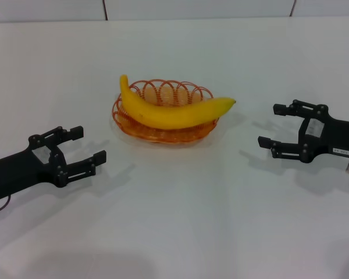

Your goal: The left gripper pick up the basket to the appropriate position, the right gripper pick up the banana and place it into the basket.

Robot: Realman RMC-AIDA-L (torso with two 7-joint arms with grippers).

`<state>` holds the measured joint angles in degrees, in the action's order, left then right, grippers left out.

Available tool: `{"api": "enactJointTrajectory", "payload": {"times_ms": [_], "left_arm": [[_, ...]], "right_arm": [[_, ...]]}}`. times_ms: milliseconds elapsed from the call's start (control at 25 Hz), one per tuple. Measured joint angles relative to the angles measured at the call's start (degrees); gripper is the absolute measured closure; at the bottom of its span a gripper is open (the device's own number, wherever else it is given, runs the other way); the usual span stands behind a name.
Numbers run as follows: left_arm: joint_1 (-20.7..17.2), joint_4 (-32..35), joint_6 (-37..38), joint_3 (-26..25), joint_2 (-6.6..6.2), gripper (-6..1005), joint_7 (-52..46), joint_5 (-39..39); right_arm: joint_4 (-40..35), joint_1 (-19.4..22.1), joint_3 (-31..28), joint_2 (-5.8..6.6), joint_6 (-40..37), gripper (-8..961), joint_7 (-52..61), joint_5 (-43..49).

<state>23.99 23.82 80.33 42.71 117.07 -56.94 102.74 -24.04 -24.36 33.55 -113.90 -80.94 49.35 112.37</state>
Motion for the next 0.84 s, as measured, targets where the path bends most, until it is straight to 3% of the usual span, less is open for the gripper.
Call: {"api": "enactJointTrajectory", "payload": {"times_ms": [840], "left_arm": [[0.0, 0.0, 0.0, 0.0, 0.0, 169, 0.0, 0.0]], "right_arm": [[0.0, -0.3, 0.2, -0.23, -0.5, 119, 0.2, 0.0]]}}
